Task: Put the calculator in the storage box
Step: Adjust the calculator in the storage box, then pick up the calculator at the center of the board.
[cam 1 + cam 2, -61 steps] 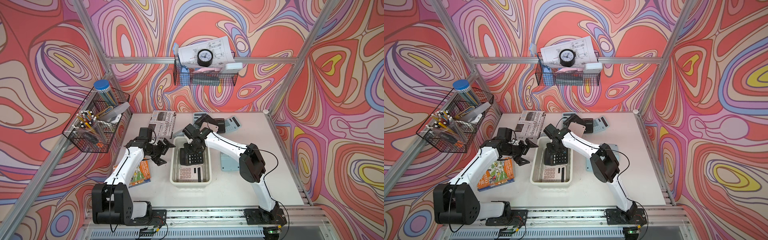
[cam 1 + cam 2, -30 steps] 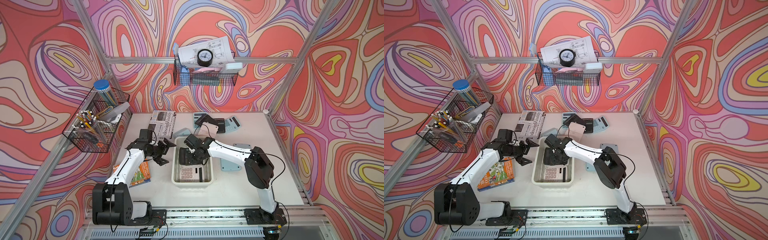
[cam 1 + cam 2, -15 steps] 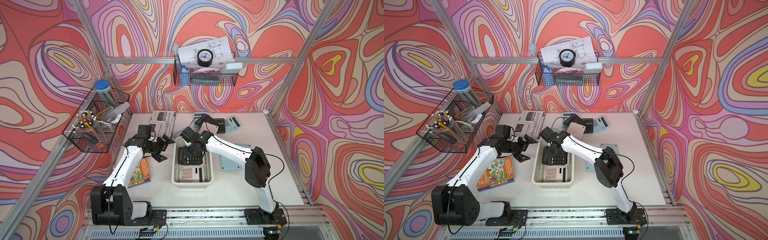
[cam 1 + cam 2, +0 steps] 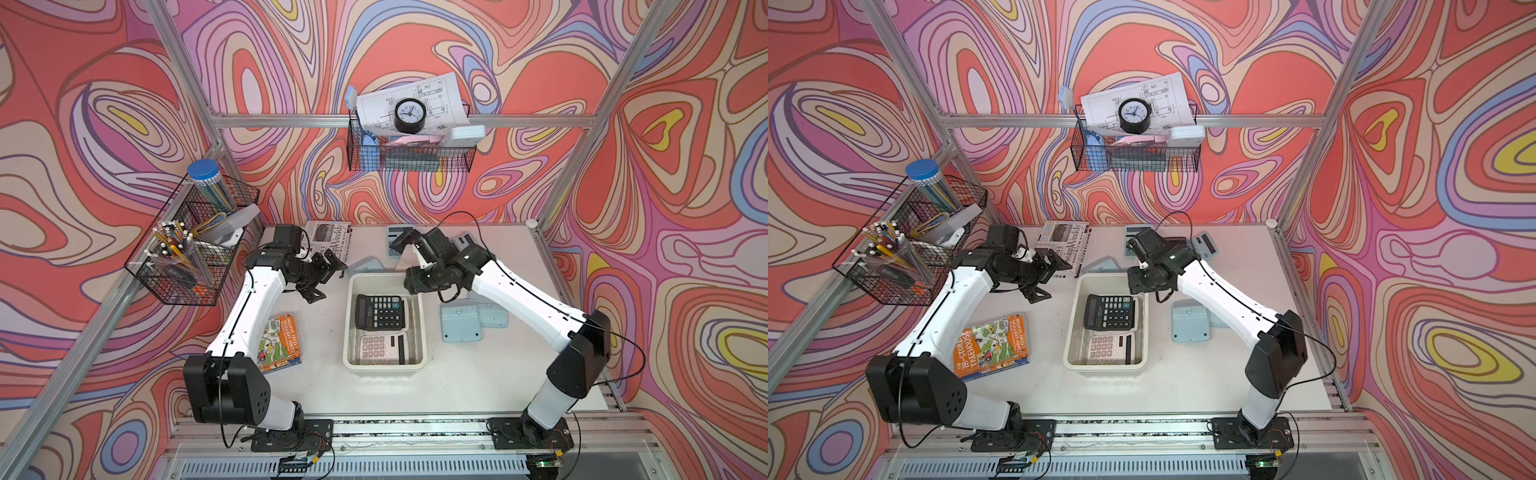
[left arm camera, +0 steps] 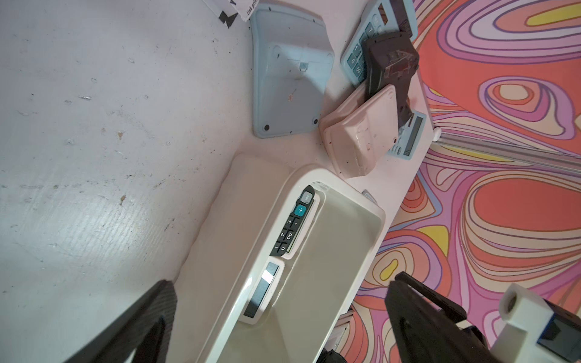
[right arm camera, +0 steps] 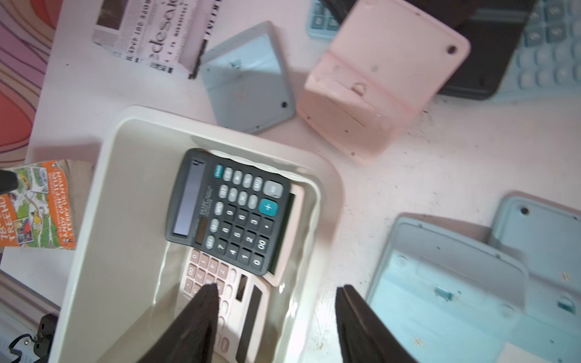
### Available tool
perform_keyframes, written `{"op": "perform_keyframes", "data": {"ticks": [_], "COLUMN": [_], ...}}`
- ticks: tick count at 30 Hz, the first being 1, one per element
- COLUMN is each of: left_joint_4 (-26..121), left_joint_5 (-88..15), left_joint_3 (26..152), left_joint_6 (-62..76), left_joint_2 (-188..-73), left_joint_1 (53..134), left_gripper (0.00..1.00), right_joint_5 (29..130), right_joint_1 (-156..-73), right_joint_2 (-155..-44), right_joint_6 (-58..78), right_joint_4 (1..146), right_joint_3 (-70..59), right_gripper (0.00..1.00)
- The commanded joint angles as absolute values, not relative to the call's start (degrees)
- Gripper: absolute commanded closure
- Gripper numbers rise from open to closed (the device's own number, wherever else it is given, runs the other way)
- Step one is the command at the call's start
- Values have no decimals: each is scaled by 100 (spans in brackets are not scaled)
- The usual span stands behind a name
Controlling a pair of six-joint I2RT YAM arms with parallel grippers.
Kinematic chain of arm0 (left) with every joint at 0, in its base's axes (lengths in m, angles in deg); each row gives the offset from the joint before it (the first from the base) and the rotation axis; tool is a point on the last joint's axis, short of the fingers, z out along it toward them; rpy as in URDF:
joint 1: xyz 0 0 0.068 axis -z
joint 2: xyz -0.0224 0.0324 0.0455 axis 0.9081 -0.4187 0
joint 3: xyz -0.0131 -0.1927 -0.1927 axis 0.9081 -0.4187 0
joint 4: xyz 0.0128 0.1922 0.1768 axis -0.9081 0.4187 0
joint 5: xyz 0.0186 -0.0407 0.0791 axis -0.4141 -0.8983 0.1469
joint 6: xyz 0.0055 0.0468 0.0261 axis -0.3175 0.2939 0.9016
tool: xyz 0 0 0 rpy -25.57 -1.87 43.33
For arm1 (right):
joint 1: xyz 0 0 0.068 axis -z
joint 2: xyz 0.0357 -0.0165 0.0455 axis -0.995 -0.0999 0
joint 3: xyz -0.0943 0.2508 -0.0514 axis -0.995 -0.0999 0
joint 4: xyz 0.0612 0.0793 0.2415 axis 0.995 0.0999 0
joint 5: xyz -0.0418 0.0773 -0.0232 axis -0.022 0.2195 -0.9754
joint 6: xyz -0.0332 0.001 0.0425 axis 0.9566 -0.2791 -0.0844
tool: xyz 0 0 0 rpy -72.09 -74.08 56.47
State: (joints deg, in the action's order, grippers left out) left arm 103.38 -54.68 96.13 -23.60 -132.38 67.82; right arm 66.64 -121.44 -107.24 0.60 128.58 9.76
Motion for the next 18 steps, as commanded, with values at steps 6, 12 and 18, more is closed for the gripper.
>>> {"op": "perform_keyframes", "data": {"ticks": [6,12,18], "left_joint_4": [10742,10725,10782], "left_joint_5": [-5502,-5472,-5442], "left_joint_3": [9718,9462,9401], "left_joint_6": [-2104,-2196,-2162], "left_joint_2": [-13563,-13431,-13507], "left_joint_1": [7171,7342,7342], "left_gripper": [1,2,1], "right_joint_5": [7571,8470,9013], "right_joint_1": [-10998,-10008,-9303], "right_joint_2": [-9467,-8630,-8401], "right_joint_6": [-526,-859,-860], "right_joint_4": [12512,11883,11546], "right_joint_3": [-804,-2174,-2919], "right_gripper": [26,20,14]}}
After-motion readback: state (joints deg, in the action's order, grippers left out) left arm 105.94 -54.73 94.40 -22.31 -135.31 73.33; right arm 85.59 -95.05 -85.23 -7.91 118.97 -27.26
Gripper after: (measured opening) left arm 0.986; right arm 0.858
